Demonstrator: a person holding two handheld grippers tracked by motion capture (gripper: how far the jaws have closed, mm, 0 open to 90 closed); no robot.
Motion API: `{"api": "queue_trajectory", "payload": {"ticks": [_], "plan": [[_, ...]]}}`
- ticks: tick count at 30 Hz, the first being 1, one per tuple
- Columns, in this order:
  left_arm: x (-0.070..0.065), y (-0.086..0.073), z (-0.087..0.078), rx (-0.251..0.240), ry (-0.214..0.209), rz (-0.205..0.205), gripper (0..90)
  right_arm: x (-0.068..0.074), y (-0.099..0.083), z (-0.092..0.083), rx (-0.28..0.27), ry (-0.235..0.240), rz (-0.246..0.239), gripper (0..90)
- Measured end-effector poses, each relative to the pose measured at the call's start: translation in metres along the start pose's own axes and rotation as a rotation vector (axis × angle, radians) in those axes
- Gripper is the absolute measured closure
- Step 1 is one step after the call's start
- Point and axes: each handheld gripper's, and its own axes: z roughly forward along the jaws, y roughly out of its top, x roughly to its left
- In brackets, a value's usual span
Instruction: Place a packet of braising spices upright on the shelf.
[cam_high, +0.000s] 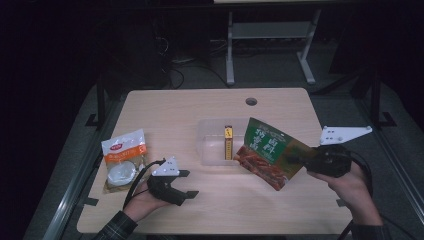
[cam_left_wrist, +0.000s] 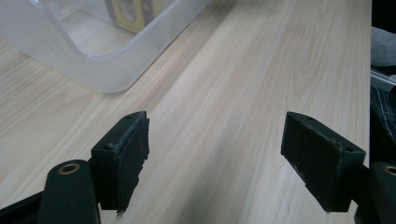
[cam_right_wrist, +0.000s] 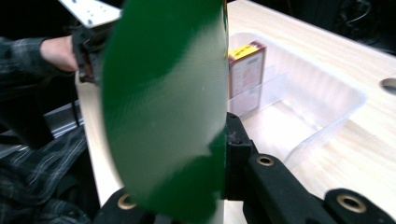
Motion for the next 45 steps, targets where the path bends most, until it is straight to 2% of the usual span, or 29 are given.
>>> {"api": "queue_trajectory", "payload": {"ticks": [4, 7, 9, 11, 16, 20, 25, 27, 34, 45], "plan": [[0.000, -0.003, 0.000, 0.014, -0.004, -0.003, 22.5, -0.004, 0.007, -0.003, -0.008, -0.033, 0.006, 89.8], [-0.001, -0.006, 0.003, 0.047, -0.028, -0.014, 19.6, -0.012, 0.016, -0.004, -0.026, -0.066, 0.022, 89.7], [-0.002, -0.006, 0.005, 0.054, -0.030, -0.012, 18.3, -0.015, 0.020, -0.003, -0.034, -0.079, 0.030, 89.7], [-0.003, -0.006, 0.008, 0.082, -0.035, 0.004, 17.5, -0.019, 0.023, -0.001, -0.045, -0.092, 0.038, 89.7], [-0.005, -0.006, 0.009, 0.084, -0.038, 0.009, 16.0, -0.027, 0.032, 0.008, -0.054, -0.117, 0.051, 89.7], [-0.005, -0.004, 0.007, 0.079, -0.021, 0.019, 16.0, -0.034, 0.037, 0.019, -0.059, -0.143, 0.059, 89.7], [-0.006, -0.003, 0.008, 0.086, -0.026, 0.025, 16.0, -0.042, 0.045, 0.029, -0.060, -0.173, 0.065, 89.7], [-0.006, -0.003, 0.008, 0.097, -0.029, 0.027, 16.1, -0.046, 0.048, 0.033, -0.062, -0.178, 0.067, 89.7], [-0.004, -0.002, 0.009, 0.088, -0.032, 0.020, 16.1, -0.057, 0.055, 0.047, -0.070, -0.192, 0.083, 89.7], [-0.006, -0.001, 0.013, 0.102, -0.052, 0.029, 16.1, -0.064, 0.059, 0.061, -0.077, -0.206, 0.087, 89.7]]}}
